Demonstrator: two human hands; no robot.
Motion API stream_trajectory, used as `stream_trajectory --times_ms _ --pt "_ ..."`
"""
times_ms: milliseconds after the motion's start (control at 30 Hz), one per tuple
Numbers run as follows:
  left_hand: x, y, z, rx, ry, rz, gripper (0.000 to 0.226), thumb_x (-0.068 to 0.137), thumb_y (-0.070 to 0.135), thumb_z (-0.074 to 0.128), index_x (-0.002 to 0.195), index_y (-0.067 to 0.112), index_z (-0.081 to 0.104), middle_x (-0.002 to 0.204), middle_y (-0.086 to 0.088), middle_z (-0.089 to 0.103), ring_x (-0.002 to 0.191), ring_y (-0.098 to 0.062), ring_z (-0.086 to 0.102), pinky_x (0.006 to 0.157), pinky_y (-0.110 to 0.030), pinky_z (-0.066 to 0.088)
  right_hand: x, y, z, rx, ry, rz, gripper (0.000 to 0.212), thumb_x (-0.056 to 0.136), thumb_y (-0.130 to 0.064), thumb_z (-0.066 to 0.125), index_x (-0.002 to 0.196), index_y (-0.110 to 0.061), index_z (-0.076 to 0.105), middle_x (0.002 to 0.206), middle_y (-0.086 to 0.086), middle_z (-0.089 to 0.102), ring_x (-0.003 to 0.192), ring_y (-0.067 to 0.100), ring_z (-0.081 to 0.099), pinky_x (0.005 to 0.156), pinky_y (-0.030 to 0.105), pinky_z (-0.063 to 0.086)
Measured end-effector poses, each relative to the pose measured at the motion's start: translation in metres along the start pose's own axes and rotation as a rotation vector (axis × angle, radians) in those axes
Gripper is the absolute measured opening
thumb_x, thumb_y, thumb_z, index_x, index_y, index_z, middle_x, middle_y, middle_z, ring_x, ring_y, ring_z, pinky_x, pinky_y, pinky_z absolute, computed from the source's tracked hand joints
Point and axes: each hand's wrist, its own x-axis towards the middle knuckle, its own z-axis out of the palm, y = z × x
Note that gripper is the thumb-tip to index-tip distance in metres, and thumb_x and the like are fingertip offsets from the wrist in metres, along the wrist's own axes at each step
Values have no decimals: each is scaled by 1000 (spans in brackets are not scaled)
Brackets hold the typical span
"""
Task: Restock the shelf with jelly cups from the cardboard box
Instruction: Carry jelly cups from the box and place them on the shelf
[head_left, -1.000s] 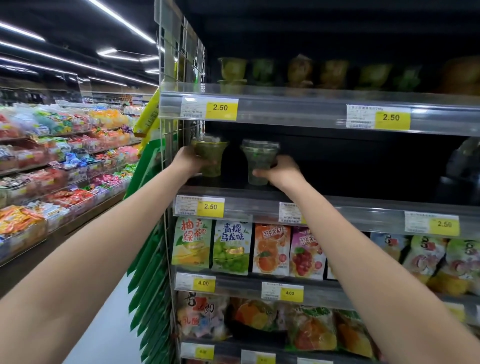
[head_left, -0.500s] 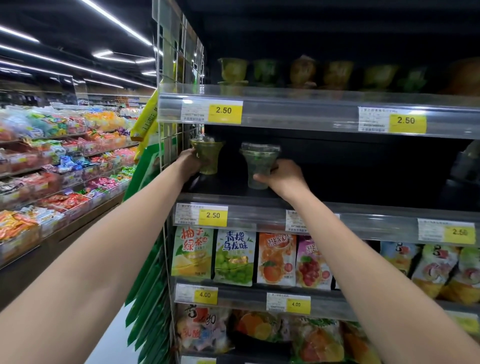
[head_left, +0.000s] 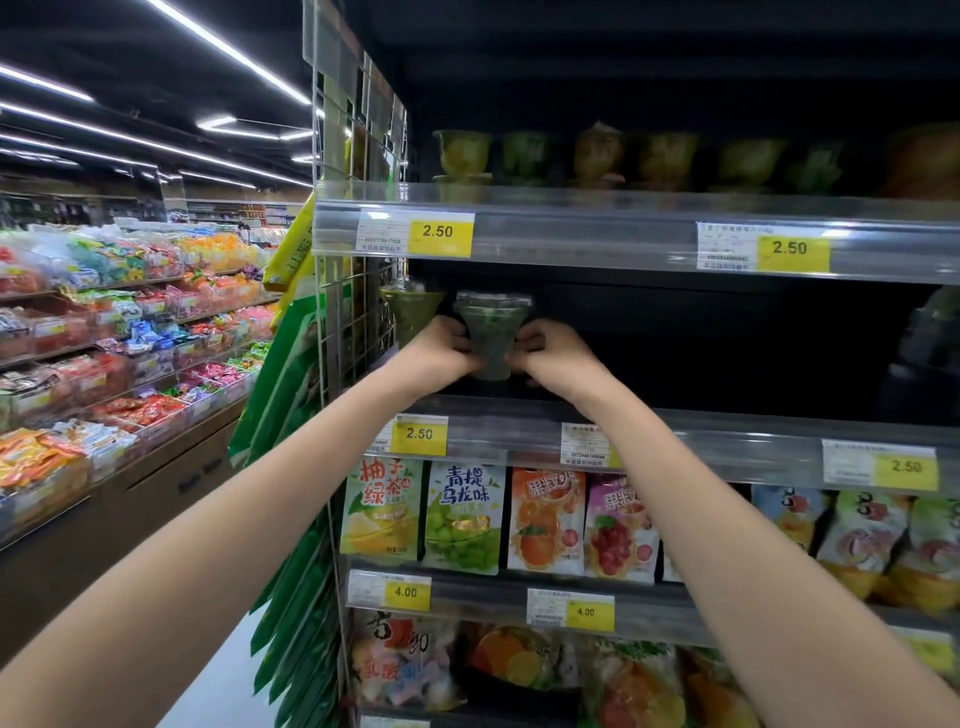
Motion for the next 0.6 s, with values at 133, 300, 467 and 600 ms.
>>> stream_trajectory --times_ms 133,300,467,600 --pt "2 1 -5 -2 -93 10 17 89 -3 59 101 9 61 99 -4 64 82 -9 56 66 -15 46 7 -4 2 -12 -144 0 28 93 -6 54 120 -4 60 122 17 62 110 28 59 87 36 48" --pt "14 -4 -11 -30 -138 -45 43 85 -10 53 122 12 54 124 -9 59 109 -21 55 94 -33 44 27 -5 9 -93 -237 22 36 88 -2 52 123 -4 59 117 16 62 92 16 53 78 25 40" --pt "32 -17 -18 -75 -167 -121 71 79 -21 39 143 10 39 137 -6 53 124 -22 50 107 -40 42 39 1 10 -49 -266 35 53 85 6 49 135 -13 51 133 12 55 122 25 51 101 32 41" --pt "32 -16 -17 -139 -182 -149 69 81 -23 36 141 11 39 132 -1 54 124 -19 49 107 -36 39 43 5 10 -6 -280 51 62 82 10 48 138 -15 47 135 9 53 123 22 49 106 35 40"
